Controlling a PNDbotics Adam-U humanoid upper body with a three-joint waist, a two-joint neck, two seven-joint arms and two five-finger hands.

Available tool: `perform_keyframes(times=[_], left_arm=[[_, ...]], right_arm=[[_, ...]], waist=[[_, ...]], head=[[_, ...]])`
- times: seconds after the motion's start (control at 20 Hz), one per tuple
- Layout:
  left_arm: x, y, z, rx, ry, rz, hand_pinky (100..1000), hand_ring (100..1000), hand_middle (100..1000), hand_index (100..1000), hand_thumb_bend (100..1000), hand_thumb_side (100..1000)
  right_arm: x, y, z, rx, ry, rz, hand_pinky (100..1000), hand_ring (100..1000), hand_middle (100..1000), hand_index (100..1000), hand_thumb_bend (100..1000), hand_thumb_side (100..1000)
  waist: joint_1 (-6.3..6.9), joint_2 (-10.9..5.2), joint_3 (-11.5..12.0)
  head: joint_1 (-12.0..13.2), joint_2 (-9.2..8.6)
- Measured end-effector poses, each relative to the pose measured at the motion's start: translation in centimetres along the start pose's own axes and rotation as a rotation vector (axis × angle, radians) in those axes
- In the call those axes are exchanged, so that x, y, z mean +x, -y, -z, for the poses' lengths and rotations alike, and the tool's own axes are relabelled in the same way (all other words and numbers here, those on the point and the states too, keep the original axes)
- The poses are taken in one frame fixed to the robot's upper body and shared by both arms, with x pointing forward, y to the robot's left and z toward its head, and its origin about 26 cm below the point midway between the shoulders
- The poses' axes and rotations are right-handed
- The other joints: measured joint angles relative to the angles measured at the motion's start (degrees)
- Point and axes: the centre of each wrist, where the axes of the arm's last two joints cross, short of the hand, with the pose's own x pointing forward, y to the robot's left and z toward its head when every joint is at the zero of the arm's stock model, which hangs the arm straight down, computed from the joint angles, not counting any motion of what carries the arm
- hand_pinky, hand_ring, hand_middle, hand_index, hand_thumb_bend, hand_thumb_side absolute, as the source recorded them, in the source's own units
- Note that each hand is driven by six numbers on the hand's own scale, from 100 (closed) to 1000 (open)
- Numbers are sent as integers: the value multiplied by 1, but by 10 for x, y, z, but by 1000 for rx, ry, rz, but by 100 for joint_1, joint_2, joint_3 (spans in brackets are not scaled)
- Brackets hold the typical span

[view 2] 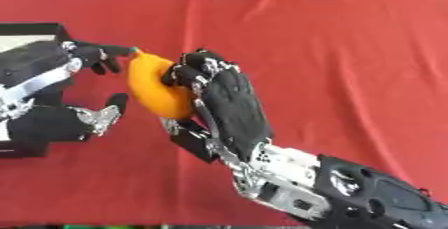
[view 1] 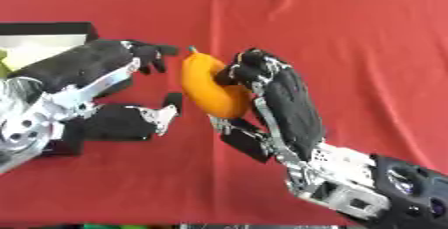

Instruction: Pick up the objects with one hand, pass them to the other hand, and then place them into the box on the other side of the table.

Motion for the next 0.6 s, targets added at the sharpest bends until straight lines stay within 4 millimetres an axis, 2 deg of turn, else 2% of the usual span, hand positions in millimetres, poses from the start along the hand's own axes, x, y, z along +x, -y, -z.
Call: perform_keyframes(times=[0.05, 0.2, 0.25, 0.55, 0.6], left_arm=[[-1, 1, 0, 3, -2, 2, 917, 796, 778, 991, 100, 684], [-4, 3, -2, 5, -10, 8, 926, 806, 784, 990, 100, 800], [-5, 5, -2, -1, -9, 11, 926, 808, 782, 986, 100, 866], [-11, 8, -4, -77, 11, 39, 924, 808, 775, 976, 100, 1000], [-11, 8, -5, -88, 14, 40, 922, 807, 774, 977, 100, 1000]], right_arm=[[0, 0, 0, 2, -2, -1, 270, 578, 361, 477, 100, 100], [0, 0, -1, 7, -7, -2, 268, 577, 361, 477, 100, 100], [0, 0, -2, 8, -8, -2, 268, 577, 361, 477, 100, 100], [0, -1, -2, 9, -5, -3, 276, 577, 362, 477, 100, 100], [0, -1, -2, 9, -3, -3, 275, 576, 361, 477, 100, 100]], waist=[[0, 0, 0], [-4, 0, 0], [-6, 1, 0], [-16, 11, -4], [-16, 11, -5]], head=[[2, 0], [5, 2], [7, 2], [7, 44], [5, 45]])
